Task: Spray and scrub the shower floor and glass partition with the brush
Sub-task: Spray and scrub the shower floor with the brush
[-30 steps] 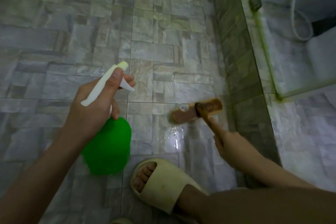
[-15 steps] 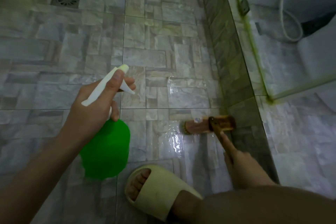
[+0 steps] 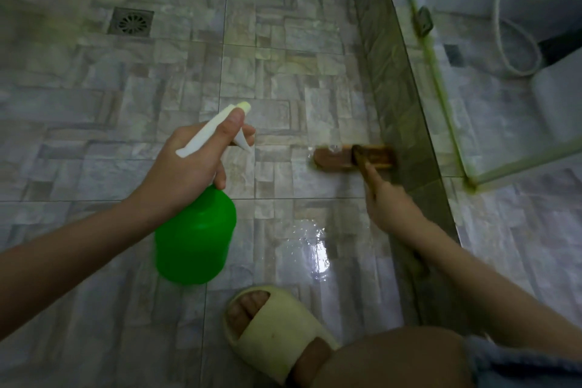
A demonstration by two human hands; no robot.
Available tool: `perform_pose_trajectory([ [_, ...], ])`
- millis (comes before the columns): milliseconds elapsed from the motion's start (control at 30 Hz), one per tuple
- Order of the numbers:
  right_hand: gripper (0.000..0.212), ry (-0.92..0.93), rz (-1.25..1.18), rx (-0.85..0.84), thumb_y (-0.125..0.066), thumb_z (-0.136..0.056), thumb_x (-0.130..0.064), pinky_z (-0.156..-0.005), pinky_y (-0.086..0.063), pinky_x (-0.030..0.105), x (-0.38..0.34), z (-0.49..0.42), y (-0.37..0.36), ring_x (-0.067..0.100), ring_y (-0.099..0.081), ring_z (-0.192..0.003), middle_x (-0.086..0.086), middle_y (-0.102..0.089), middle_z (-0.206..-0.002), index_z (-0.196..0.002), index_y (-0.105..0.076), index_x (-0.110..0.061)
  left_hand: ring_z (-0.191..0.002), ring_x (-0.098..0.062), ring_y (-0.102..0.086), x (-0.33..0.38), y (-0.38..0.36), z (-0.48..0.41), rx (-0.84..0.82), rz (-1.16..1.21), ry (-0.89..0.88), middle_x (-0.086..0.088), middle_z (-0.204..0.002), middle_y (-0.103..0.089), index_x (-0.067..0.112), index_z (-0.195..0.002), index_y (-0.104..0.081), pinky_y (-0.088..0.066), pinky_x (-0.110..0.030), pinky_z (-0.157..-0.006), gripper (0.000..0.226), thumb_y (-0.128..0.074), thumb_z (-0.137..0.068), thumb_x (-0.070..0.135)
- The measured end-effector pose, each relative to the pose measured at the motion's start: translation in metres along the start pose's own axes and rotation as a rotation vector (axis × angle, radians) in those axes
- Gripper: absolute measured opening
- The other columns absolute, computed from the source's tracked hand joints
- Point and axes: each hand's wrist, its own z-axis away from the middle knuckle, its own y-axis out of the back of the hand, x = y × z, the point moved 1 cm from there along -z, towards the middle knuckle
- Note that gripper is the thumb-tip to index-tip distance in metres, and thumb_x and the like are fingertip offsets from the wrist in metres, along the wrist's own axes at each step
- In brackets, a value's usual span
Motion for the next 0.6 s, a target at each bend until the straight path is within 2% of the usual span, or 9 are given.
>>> perform_pose_trajectory([
  [67,0.068,0.006,-0.043,0.045,-0.039,-0.096,-0.013,-0.067,-0.040,0.033,-0.016,-0.058,0.024,0.037,-0.061,-0.089,0.022,-0.063,-0.109,-0.154,-0.007,-0.031,-0.043,-0.016,-0.053,0.006,-0.003,-0.008,0.005,-0.004,-0.006,0.013,-0.105,-0.077,0.038,-0.092,-0.072,-0.047,-0.029,-0.057,0.037,-0.046,-0.090,0.064],
  [133,0.066,-0.031,-0.070,0.067,-0.038,-0.096,-0.012,-0.072,-0.038,0.032,-0.028,-0.089,0.035,0.035,-0.058,-0.100,0.017,-0.059,-0.117,-0.155,-0.010,-0.025,-0.043,-0.018,-0.053,0.011,-0.005,-0.016,0.034,0.013,-0.016,0.012,-0.105,-0.077,0.045,-0.085,-0.073,-0.047,-0.030,-0.058,0.033,-0.046,-0.089,0.065],
  [167,0.067,-0.060,-0.093,0.064,-0.038,-0.096,-0.010,-0.073,-0.039,0.031,-0.032,-0.087,0.032,0.032,-0.058,-0.098,0.013,-0.058,-0.115,-0.155,-0.009,-0.025,-0.045,-0.021,-0.054,0.014,-0.005,-0.021,0.049,0.017,-0.024,0.012,-0.106,-0.077,0.050,-0.081,-0.072,-0.047,-0.030,-0.058,0.033,-0.045,-0.088,0.066],
  [233,0.071,-0.084,-0.126,0.067,-0.038,-0.096,-0.007,-0.064,-0.042,0.031,-0.033,-0.060,0.015,0.024,-0.057,-0.078,0.007,-0.059,-0.098,-0.154,-0.003,-0.029,-0.054,-0.033,-0.057,0.019,-0.006,-0.030,0.076,0.028,-0.034,0.014,-0.107,-0.076,0.058,-0.077,-0.071,-0.046,-0.030,-0.058,0.031,-0.045,-0.089,0.071],
  [333,0.074,-0.095,-0.115,0.038,-0.038,-0.097,-0.008,-0.048,-0.036,0.028,-0.032,-0.051,0.005,0.017,-0.051,-0.060,0.005,-0.054,-0.077,-0.153,0.005,-0.032,-0.056,-0.029,-0.057,0.026,-0.009,-0.045,0.109,0.022,-0.025,0.018,-0.107,-0.075,0.067,-0.078,-0.067,-0.045,-0.028,-0.057,0.025,-0.045,-0.086,0.075],
  [367,0.074,-0.066,-0.105,0.068,-0.037,-0.096,-0.008,-0.051,-0.040,0.029,-0.034,-0.078,0.014,0.020,-0.053,-0.064,0.008,-0.057,-0.081,-0.153,0.004,-0.032,-0.053,-0.024,-0.057,0.028,-0.010,-0.051,0.117,0.012,-0.018,0.019,-0.107,-0.075,0.067,-0.077,-0.067,-0.045,-0.027,-0.056,0.025,-0.044,-0.084,0.074],
  [433,0.071,-0.032,-0.153,0.121,-0.037,-0.096,-0.010,-0.070,-0.051,0.038,-0.045,-0.145,0.046,0.031,-0.060,-0.084,0.017,-0.061,-0.103,-0.154,-0.001,-0.029,-0.046,-0.017,-0.053,0.034,-0.014,-0.064,0.136,-0.007,-0.003,0.019,-0.108,-0.074,0.064,-0.075,-0.066,-0.046,-0.026,-0.054,0.028,-0.043,-0.088,0.070],
  [500,0.069,-0.011,-0.194,0.119,-0.036,-0.095,-0.011,-0.083,-0.052,0.044,-0.058,-0.199,0.080,0.035,-0.059,-0.097,0.021,-0.057,-0.116,-0.155,-0.005,-0.025,-0.045,-0.016,-0.052,0.040,-0.018,-0.076,0.144,-0.034,0.010,0.018,-0.110,-0.074,0.061,-0.074,-0.067,-0.046,-0.024,-0.053,0.033,-0.042,-0.095,0.067],
  [600,0.066,-0.051,-0.214,0.107,-0.035,-0.096,-0.012,-0.082,-0.050,0.041,-0.063,-0.209,0.079,0.033,-0.059,-0.097,0.019,-0.058,-0.118,-0.154,-0.006,-0.026,-0.045,-0.016,-0.052,0.049,-0.021,-0.094,0.140,-0.060,0.016,0.016,-0.110,-0.074,0.060,-0.076,-0.068,-0.047,-0.020,-0.053,0.033,-0.041,-0.094,0.059],
])
